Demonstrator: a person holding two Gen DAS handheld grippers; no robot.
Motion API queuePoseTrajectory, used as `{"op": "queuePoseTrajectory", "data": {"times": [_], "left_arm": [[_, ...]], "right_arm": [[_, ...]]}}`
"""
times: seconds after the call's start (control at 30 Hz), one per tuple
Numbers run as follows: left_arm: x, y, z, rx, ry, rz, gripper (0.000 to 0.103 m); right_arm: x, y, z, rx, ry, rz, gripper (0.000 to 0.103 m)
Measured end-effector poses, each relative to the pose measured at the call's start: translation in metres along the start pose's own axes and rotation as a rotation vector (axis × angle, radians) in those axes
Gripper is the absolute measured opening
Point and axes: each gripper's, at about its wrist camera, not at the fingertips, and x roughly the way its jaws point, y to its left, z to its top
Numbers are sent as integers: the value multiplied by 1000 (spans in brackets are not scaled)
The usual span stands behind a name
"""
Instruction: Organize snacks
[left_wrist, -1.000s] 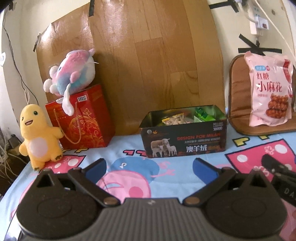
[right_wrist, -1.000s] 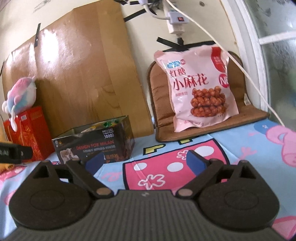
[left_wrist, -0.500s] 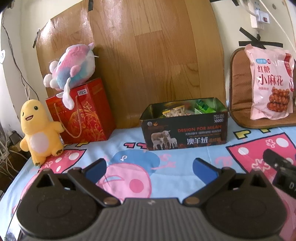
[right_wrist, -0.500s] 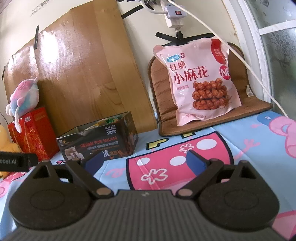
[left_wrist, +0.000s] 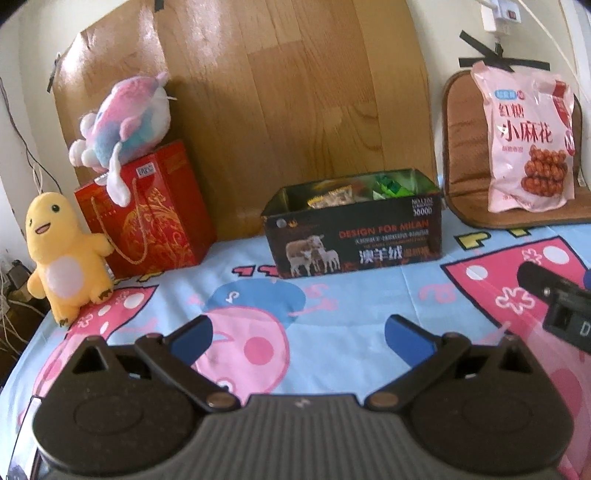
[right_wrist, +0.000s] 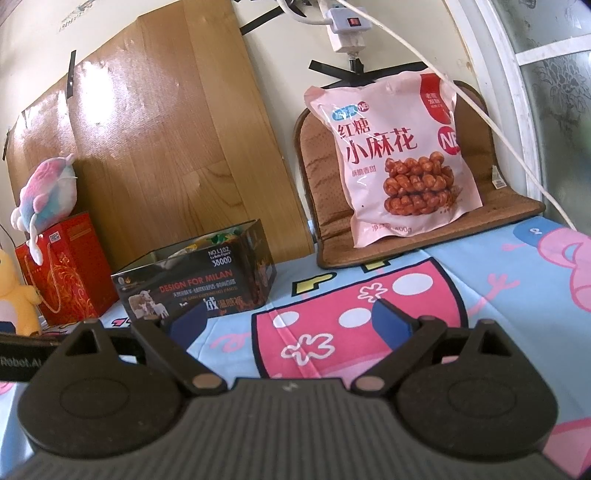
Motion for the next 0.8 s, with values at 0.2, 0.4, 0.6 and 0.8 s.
{"op": "queuePoseTrajectory", "data": {"times": [0.2,0.4,0.6,0.8], "left_arm": [[5,-2,-4,5,26,-1,103],[6,-3,-5,13,33,-4,103],[8,-4,-7,19,45,-10,103],[9,-5,-8,29,49,-3,103]], "right_arm": [[0,0,0,1,1,0,97],[0,0,0,3,1,-2,97],[0,0,-1,3,1,-1,97],[0,-1,-1,3,1,-1,97]]}}
